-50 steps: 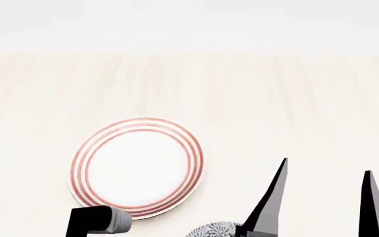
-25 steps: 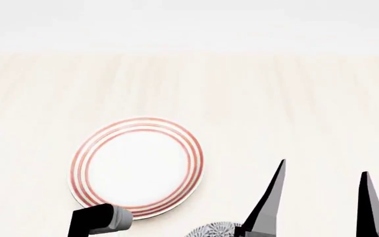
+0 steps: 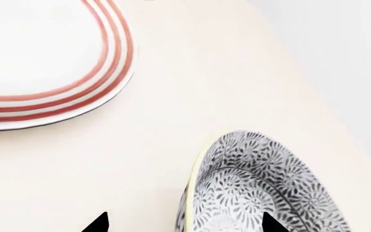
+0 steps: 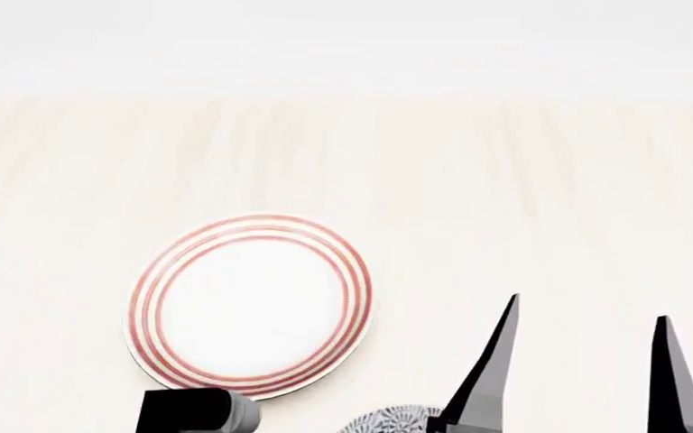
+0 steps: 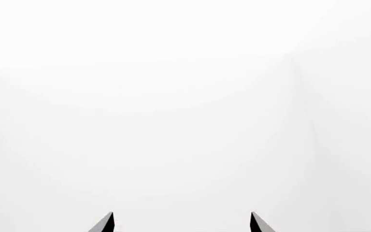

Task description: Put the bowl on the plate.

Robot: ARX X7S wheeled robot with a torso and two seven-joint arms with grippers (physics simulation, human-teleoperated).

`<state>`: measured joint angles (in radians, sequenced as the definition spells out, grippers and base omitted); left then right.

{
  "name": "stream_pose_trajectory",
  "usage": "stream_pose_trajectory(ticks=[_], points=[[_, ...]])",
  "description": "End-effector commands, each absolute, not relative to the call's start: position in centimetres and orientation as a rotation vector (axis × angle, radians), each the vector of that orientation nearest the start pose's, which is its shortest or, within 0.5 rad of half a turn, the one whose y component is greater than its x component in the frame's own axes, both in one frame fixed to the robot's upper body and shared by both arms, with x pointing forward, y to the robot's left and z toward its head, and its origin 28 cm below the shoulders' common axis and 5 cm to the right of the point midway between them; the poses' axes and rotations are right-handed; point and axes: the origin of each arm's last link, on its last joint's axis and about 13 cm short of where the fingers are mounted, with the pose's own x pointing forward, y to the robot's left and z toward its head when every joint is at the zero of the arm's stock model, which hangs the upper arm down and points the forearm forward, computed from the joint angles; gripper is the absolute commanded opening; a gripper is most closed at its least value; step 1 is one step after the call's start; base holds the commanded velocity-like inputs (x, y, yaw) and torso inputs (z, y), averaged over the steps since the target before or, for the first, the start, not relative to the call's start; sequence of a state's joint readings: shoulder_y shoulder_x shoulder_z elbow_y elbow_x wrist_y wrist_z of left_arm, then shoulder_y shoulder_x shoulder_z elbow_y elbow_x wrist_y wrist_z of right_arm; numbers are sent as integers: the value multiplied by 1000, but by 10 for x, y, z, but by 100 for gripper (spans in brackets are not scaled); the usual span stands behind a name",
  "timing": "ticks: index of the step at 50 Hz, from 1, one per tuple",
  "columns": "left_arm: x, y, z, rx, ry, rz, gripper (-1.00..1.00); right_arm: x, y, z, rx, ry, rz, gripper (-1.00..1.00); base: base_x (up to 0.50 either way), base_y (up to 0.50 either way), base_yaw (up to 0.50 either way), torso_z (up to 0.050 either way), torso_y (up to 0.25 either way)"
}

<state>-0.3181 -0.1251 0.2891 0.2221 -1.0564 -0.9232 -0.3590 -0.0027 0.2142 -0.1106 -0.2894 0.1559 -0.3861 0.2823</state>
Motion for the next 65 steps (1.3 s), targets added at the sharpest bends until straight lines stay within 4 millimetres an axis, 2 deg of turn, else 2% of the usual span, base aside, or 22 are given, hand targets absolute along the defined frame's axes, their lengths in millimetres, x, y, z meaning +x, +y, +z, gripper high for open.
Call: stream_pose_trajectory(ticks=[1, 47, 48, 59, 65], points=[[224, 130, 85, -411, 558, -521, 100, 206, -113, 100, 66, -643, -100, 100, 0, 0, 0, 0, 0], [223, 126, 73, -414, 585, -584, 100, 205, -112, 97, 65, -631, -91, 100, 0, 0, 0, 0, 0], [224, 126, 73, -415, 586, -582, -100, 205, -112, 97, 67, -630, -91, 100, 0, 0, 0, 0, 0], [225, 129, 78, -387, 504, -569, -100, 206, -111, 95, 65, -621, -89, 100, 0, 0, 0, 0, 0], [233, 132, 82, -365, 455, -557, -100, 205, -111, 95, 66, -618, -89, 100, 0, 0, 0, 0, 0]])
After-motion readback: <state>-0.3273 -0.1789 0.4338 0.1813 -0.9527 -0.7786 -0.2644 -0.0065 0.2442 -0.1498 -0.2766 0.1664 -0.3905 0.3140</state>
